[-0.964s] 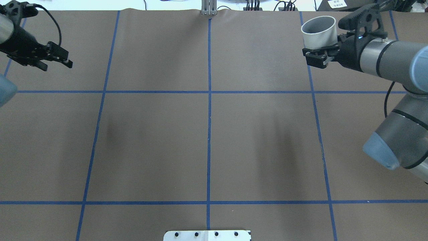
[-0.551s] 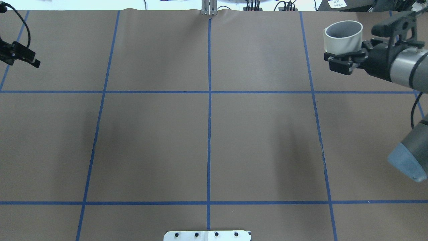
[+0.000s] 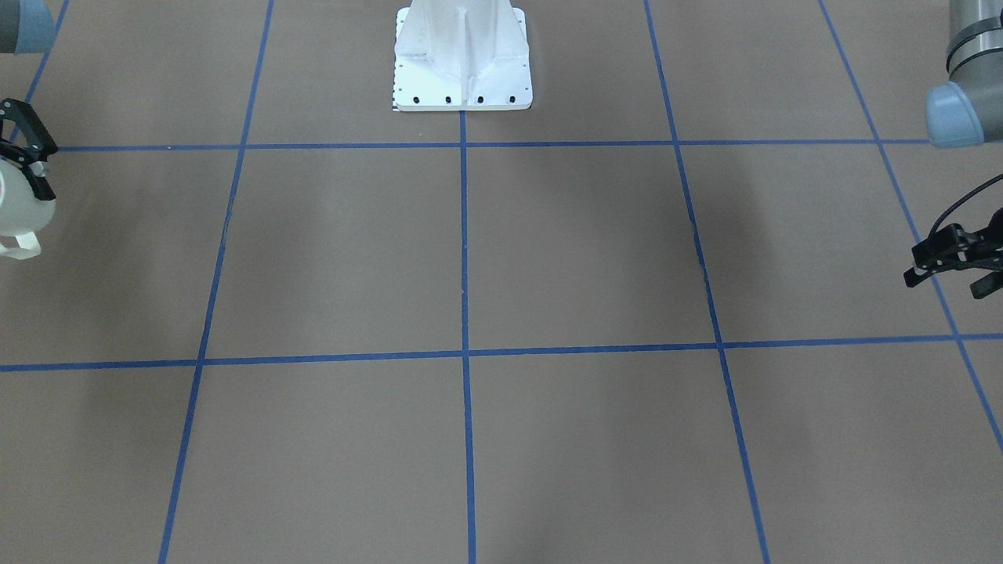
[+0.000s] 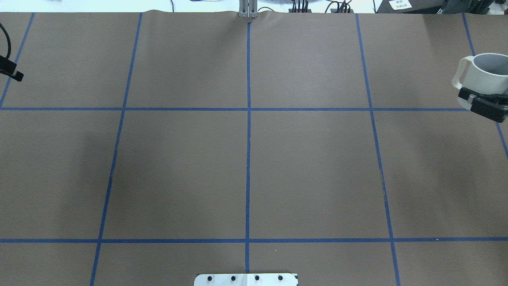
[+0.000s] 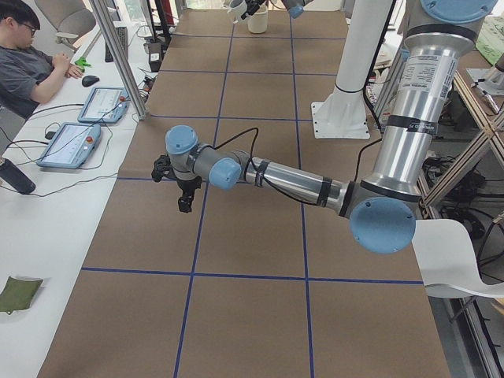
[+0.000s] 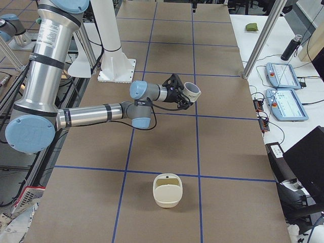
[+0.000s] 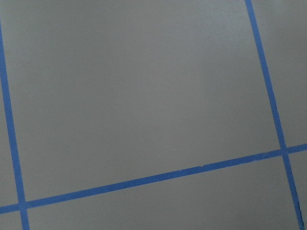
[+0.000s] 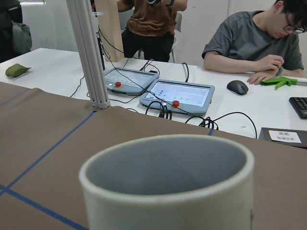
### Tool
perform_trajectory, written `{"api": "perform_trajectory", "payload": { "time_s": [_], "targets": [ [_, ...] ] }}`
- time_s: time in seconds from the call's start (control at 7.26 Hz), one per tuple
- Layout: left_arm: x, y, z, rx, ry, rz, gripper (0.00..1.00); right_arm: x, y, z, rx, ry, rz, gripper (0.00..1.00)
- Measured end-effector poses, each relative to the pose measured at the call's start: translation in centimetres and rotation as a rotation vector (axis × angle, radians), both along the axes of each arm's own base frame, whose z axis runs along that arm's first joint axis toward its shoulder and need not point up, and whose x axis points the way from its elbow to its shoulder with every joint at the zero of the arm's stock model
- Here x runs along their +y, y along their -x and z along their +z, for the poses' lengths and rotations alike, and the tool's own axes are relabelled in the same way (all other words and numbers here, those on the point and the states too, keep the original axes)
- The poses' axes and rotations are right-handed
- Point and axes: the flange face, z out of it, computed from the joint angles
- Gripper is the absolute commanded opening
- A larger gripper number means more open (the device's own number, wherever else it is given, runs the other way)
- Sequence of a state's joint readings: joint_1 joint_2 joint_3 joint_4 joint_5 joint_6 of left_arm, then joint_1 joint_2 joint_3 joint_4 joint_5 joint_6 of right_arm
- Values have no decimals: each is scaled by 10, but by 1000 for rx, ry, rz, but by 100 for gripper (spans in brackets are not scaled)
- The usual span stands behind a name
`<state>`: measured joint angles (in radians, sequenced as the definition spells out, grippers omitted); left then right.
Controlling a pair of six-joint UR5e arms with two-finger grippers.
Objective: Left arm hands cup to right arm to dump lemon
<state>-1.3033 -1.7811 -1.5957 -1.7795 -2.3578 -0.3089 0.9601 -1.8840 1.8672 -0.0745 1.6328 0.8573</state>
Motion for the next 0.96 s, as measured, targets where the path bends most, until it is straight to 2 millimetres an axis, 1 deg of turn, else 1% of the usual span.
{"api": "perform_trajectory", "payload": {
  "time_s": [0.14,0.41,0.55,0.69,0.83,0.96],
  "targets": [
    [0,1,0,0,-1,-1,100,11,-18,33,-86,24,30,37],
    [2,1,-1,1,-3,-2,100,33,-51,106,-265,65,85,37],
    [2,2,-2,2,-3,-2,100,42,-67,133,-368,102,115,37],
    [2,1,-2,2,-3,-2,100,49,-82,151,-471,151,146,37],
    [2,1,-2,2,-3,-1,100,57,-93,165,-560,199,168,37],
    [2,1,-1,2,-2,-1,100,68,-104,184,-640,242,183,37]
  ]
}}
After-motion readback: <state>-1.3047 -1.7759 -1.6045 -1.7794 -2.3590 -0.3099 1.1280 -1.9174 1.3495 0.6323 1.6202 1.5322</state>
